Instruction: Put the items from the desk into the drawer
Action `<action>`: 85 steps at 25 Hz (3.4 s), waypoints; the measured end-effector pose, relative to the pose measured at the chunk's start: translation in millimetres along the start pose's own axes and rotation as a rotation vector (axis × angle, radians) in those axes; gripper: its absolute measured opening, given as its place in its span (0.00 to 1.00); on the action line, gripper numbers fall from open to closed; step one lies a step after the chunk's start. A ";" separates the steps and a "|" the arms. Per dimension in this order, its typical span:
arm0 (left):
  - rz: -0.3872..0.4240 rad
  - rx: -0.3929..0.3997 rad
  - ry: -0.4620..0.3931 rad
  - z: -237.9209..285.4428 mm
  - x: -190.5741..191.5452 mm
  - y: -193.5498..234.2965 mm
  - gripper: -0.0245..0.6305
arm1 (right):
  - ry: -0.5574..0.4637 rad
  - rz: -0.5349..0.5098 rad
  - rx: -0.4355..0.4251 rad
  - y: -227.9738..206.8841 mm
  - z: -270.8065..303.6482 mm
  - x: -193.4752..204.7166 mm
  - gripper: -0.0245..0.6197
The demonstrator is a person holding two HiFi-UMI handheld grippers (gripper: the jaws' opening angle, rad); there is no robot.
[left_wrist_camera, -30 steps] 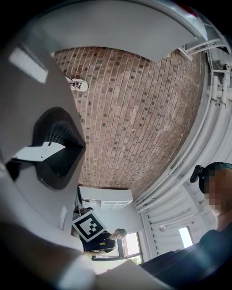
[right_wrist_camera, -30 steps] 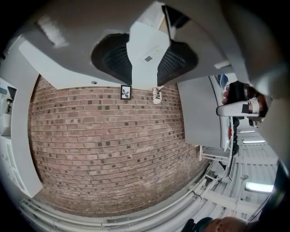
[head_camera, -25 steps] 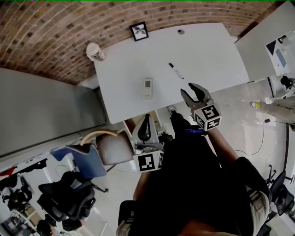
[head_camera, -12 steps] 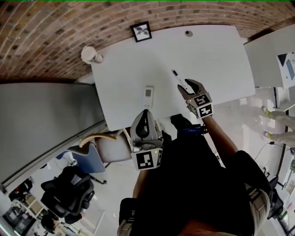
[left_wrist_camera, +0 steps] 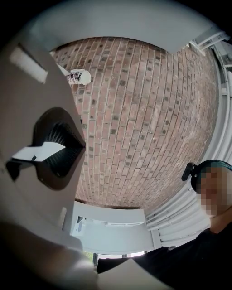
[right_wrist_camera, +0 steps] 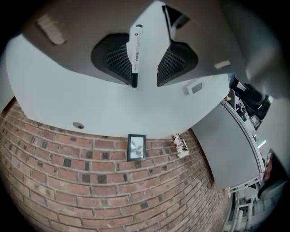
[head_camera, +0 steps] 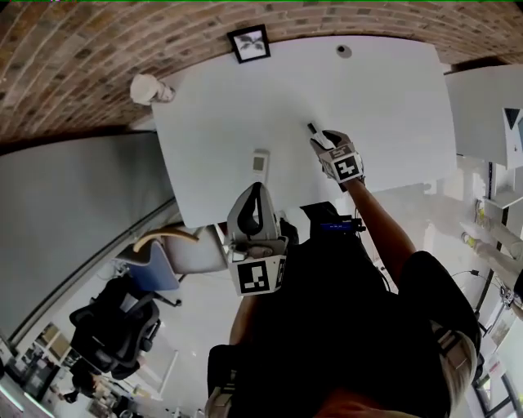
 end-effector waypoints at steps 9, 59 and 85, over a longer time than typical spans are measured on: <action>-0.004 -0.032 0.004 23.1 -9.6 0.3 0.06 | 0.134 -0.014 0.029 -22.0 48.6 16.6 0.30; -0.089 -0.261 -0.089 -69.5 3.3 14.7 0.06 | -0.052 -0.266 -0.073 62.9 -15.2 -35.3 0.14; -0.135 -0.253 -0.101 -253.6 114.3 117.7 0.06 | -0.092 -0.387 -0.175 312.5 -22.8 57.0 0.14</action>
Point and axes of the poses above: the fingertips, and each gripper's own axes: z forward along the fingers, y to its left, x out of its underside, the point moved 6 cm from there along -z, backward along the fingers, and after that the axes turned 15 degrees about y, right-handed, at the moved point
